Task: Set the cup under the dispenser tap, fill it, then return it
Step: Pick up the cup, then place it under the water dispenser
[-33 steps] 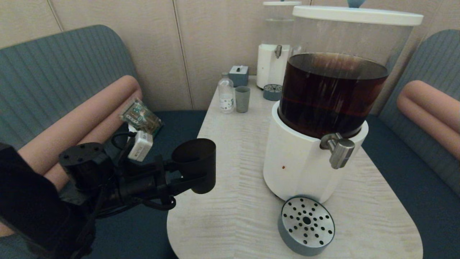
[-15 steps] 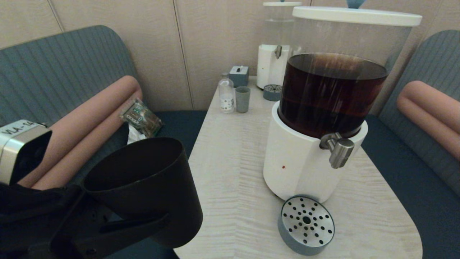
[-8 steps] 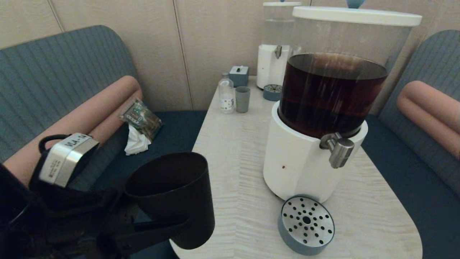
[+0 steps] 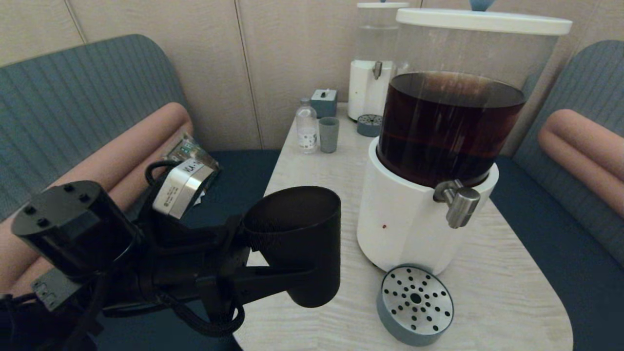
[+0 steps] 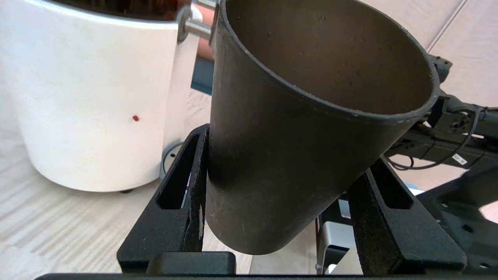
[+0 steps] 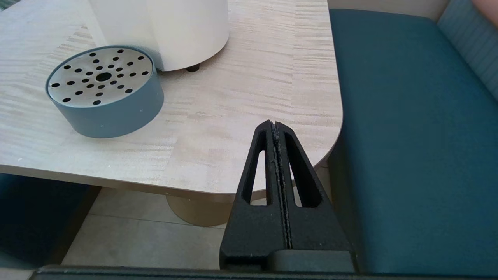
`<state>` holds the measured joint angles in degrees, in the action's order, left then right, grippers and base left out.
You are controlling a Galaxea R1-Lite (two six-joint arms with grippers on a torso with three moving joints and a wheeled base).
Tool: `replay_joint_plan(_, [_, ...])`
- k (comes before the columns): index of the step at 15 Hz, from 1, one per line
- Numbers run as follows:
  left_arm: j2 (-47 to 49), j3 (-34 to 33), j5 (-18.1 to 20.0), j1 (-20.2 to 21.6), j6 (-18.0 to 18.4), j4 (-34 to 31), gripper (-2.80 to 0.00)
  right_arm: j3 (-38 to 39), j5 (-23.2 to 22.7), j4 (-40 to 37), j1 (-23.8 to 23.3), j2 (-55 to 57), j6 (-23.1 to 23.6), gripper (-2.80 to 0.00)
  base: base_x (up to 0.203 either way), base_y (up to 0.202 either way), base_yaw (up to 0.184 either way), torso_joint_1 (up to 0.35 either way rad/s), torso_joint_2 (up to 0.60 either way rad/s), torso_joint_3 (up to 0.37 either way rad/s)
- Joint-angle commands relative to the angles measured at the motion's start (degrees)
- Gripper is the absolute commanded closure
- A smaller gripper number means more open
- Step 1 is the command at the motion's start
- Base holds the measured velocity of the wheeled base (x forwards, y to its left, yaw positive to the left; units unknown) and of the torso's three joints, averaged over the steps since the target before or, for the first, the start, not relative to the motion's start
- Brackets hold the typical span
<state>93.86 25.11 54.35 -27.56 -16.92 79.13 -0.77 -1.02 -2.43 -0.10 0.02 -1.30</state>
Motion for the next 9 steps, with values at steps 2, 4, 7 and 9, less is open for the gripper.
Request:
replay_joint_plan(2, [5.45,1.13,0.47,-0.63,0.85,0.99,0.0,0.02,-0.04,-0.04,0.01,0.06,-0.02,0.0,0.0,0.0,0.0,0.0,0.0,0.0])
replay_joint_plan(4, [8.88,1.97,0.57,-0.72,2.67,1.13,0.0,0.06,-0.04,-0.04,0.01,0.06,-0.02,0.0,0.0,0.0,0.0,0.0,0.0,0.0])
replay_joint_plan(7, [14.14,4.29,0.63,-0.94,6.94,1.1,0.0,-0.02,-0.04,-0.04,0.01,0.06,-0.02,0.0,0.0,0.0,0.0,0.0,0.0,0.0])
replay_joint_plan(9, [16.1,6.42,0.33,-1.85,7.53,1.03,0.0,0.02,-0.04,-0.04,0.01,0.06,-0.02,0.0,0.0,0.0,0.0,0.0,0.0,0.0])
